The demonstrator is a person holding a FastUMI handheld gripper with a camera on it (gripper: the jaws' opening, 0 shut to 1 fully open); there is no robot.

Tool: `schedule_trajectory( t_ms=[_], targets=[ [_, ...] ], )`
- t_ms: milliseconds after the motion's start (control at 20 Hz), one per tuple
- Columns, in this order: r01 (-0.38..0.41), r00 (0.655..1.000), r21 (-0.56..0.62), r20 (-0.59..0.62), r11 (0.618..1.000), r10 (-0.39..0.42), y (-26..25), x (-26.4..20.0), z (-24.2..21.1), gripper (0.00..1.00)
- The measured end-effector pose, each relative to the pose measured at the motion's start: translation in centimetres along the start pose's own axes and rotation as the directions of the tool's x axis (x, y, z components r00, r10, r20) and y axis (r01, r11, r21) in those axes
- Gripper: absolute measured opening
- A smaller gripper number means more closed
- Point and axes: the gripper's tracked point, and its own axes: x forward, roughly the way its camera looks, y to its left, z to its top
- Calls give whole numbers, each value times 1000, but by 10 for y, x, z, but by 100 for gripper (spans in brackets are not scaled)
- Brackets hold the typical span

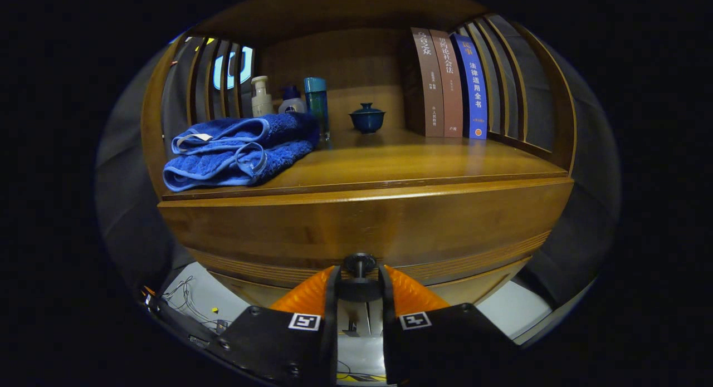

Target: Pull open the drawer, take out the items inside it, and place them on the countertop above the cabinet.

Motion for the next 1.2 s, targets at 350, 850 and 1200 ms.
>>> schedule_trajectory(
  t_ms=[350,850,1200],
  targets=[
    [0,1000,-11,-7,1000,0,1,-8,-3,37],
    [3,998,-16,-59,1000,-4,2,-74,-33,37],
    [8,995,-18,-101,1000,-9,2,-120,-54,37]
  ],
)
